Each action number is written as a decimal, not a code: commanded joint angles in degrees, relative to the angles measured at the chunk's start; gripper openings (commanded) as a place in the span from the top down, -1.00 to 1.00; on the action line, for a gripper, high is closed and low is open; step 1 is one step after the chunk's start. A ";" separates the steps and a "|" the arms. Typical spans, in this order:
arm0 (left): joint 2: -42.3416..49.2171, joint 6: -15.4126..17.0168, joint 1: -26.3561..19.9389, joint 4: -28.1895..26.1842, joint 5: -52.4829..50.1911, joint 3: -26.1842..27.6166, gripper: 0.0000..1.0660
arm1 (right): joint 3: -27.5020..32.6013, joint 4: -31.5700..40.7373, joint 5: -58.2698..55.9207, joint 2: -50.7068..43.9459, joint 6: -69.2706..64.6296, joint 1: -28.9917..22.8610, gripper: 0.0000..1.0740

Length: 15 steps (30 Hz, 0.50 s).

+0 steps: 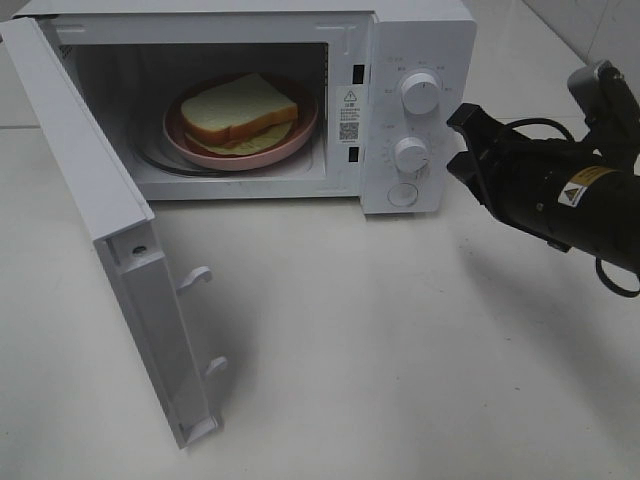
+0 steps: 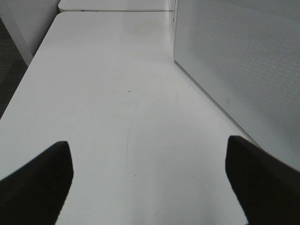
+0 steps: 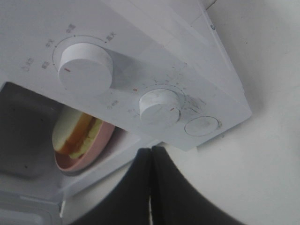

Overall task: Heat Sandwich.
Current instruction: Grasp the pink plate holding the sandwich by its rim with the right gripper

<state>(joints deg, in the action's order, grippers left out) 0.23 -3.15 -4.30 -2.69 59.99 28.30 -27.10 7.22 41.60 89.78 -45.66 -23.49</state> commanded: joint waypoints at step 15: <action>0.92 0.00 -0.06 -0.34 -0.52 -0.11 -0.53 | -15.64 -0.86 -50.31 -9.74 32.95 0.17 1.00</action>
<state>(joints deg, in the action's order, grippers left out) 0.23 -3.15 -4.30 -2.69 59.99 28.30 -42.23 6.93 -6.65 80.79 -14.78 -23.49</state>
